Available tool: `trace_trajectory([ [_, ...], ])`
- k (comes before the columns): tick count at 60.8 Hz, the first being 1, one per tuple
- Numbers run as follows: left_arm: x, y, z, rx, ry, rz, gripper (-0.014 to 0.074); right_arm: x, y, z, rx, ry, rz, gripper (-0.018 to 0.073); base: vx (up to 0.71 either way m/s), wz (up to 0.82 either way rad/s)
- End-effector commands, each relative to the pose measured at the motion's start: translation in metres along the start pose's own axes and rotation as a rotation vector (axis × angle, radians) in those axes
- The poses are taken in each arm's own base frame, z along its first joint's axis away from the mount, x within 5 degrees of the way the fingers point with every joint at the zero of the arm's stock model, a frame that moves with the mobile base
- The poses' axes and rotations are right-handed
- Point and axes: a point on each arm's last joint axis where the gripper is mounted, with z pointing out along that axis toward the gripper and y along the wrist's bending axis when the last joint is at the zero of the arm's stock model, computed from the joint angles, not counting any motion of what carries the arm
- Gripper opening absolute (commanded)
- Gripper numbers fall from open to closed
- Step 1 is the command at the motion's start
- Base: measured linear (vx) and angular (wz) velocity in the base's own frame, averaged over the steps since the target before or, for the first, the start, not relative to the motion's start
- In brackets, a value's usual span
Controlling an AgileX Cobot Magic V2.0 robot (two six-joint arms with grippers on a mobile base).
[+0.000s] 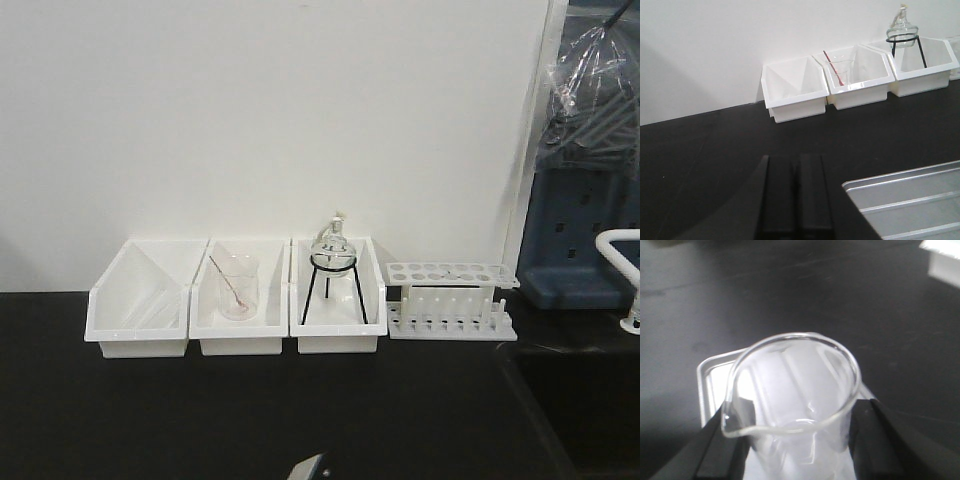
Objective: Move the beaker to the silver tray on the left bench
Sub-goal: 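Lower the beaker onto the silver tray and open the right gripper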
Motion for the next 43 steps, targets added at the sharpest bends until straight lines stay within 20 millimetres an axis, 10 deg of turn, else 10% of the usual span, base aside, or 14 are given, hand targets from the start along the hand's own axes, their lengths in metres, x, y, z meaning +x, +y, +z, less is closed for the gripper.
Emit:
trace_trajectory([
  [1,-0.001,-0.001,0.0,0.006,-0.067,-0.011,0.0001,-0.027,0.005,0.01,-0.049,-0.142,-0.029,-0.0011,0.0,0.0],
  [28,-0.001,-0.001,0.0,0.006,-0.067,-0.011,0.0001,0.001,-0.006,0.027,0.03,-0.088,-0.011,0.0018,0.0,0.0],
  [43,-0.001,-0.001,0.0,0.006,-0.067,-0.011,0.0001,0.003,-0.006,0.028,0.031,-0.08,-0.013,0.0182,0.0,0.0],
])
